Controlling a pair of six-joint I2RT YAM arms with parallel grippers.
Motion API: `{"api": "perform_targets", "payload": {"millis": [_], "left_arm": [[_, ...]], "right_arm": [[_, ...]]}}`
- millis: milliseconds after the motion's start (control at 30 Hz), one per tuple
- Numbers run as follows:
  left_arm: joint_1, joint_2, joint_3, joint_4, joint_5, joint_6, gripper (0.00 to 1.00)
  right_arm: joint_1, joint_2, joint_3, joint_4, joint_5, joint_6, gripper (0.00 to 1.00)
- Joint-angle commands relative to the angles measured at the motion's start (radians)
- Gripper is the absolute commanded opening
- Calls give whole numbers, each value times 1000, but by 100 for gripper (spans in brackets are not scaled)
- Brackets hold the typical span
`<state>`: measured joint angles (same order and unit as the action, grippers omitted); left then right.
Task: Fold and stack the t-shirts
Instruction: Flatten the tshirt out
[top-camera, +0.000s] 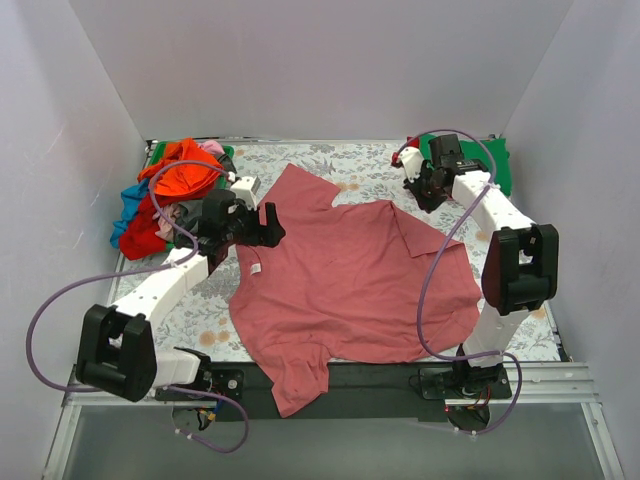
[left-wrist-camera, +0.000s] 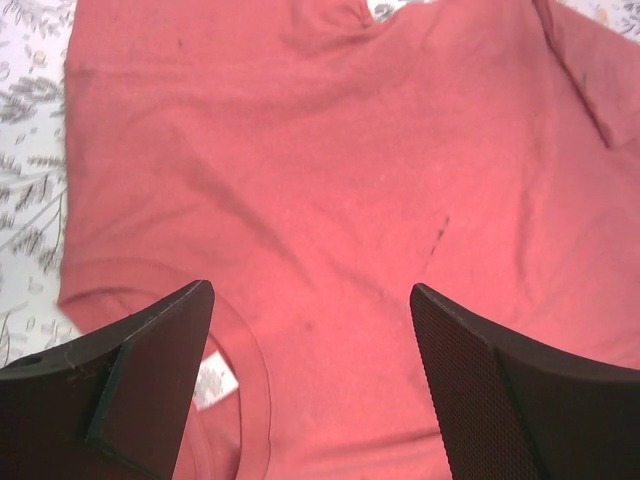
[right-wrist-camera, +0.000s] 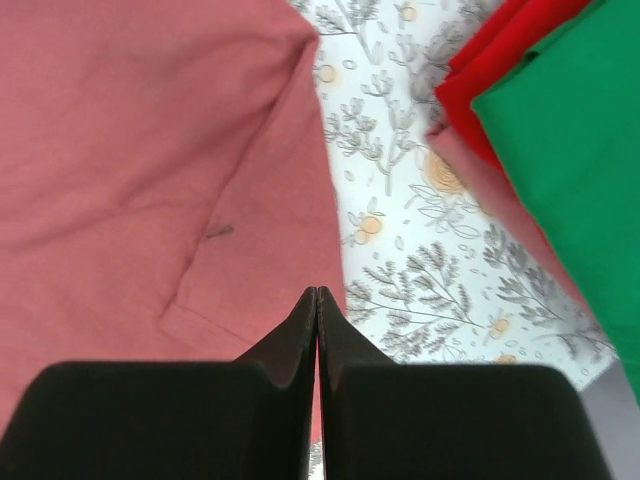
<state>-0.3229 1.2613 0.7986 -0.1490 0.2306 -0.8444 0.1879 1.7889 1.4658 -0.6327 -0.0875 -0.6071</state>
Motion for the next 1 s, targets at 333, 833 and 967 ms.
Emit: {"api": "perform_targets", "payload": {"millis": [333,833,967], "left_arm": [[18,-39,-24,52,10,1,80],[18,-79,-59,51,-10,19,81],[18,-85,-61,51,-13,18,81]], "right_arm": [[70,42,-179,-42,-77,-7,44],[99,90,-203,7,32,29,12],[99,63,-194,4,37,29,1]]}}
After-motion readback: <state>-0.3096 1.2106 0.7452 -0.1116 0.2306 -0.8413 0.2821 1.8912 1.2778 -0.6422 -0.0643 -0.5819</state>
